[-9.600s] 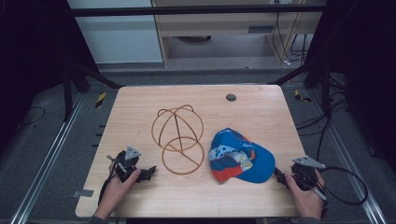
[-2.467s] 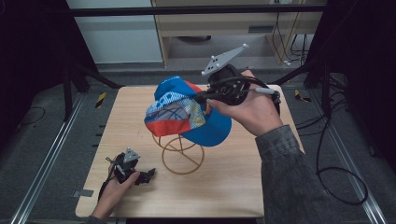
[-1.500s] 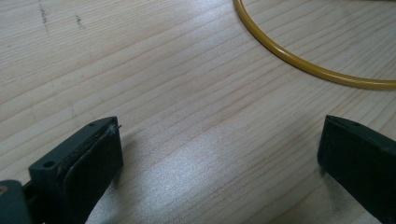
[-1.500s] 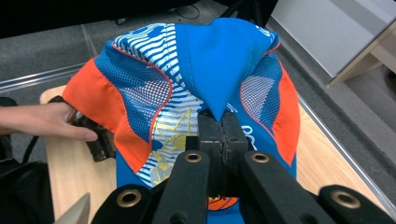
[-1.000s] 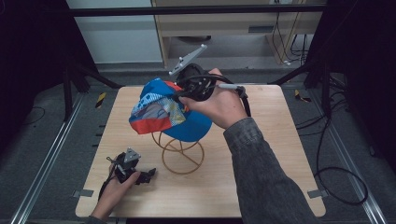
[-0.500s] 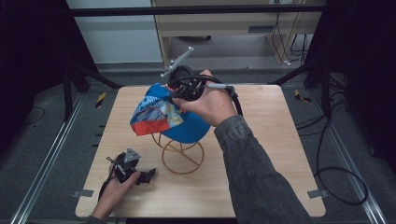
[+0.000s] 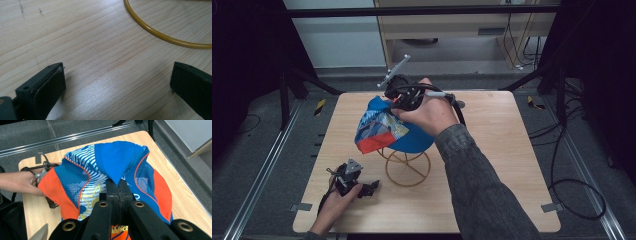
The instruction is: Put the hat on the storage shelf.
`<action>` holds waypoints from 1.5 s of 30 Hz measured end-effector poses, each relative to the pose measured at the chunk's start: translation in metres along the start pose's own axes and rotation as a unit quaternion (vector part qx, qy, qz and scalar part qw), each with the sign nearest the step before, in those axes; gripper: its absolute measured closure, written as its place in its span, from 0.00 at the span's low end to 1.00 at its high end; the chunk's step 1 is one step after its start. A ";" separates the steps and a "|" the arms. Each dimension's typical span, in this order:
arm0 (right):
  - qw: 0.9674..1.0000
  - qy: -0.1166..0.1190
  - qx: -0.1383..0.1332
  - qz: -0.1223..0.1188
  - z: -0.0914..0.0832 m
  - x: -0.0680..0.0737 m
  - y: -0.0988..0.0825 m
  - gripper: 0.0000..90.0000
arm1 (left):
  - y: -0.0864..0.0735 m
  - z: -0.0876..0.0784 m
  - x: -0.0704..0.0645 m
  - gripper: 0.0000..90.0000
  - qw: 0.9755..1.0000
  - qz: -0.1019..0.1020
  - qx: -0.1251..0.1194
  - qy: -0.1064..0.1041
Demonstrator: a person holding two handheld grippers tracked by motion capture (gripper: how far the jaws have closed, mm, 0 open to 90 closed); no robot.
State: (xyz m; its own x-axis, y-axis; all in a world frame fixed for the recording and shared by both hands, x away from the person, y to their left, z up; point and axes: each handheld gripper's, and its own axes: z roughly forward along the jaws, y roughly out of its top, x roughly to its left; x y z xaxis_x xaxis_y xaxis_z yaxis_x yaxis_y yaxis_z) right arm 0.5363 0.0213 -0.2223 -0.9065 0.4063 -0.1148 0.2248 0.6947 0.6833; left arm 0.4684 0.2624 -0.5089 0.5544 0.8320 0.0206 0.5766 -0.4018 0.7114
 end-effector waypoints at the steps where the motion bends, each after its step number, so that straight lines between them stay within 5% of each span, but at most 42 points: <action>1: 1.000 0.001 0.001 0.001 0.001 0.000 0.000 1.00 | 0.000 0.000 0.000 0.00 1.000 0.000 0.000 0.000; 34: 1.000 0.005 0.000 0.015 0.004 -0.003 -0.013 0.97 | 0.000 0.000 -0.001 0.00 1.000 -0.001 0.000 0.001; 45: 1.000 -0.004 -0.005 0.017 0.003 -0.002 -0.014 0.80 | 0.000 0.000 -0.001 0.00 1.000 -0.001 0.000 0.001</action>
State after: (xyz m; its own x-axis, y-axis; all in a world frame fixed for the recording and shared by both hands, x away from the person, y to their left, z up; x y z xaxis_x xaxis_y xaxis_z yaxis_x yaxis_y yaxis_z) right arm 0.5357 0.0121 -0.2337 -0.8959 0.4335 -0.0973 0.2509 0.6745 0.6943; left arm 0.4682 0.2618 -0.5090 0.5520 0.8336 0.0203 0.5777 -0.3998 0.7116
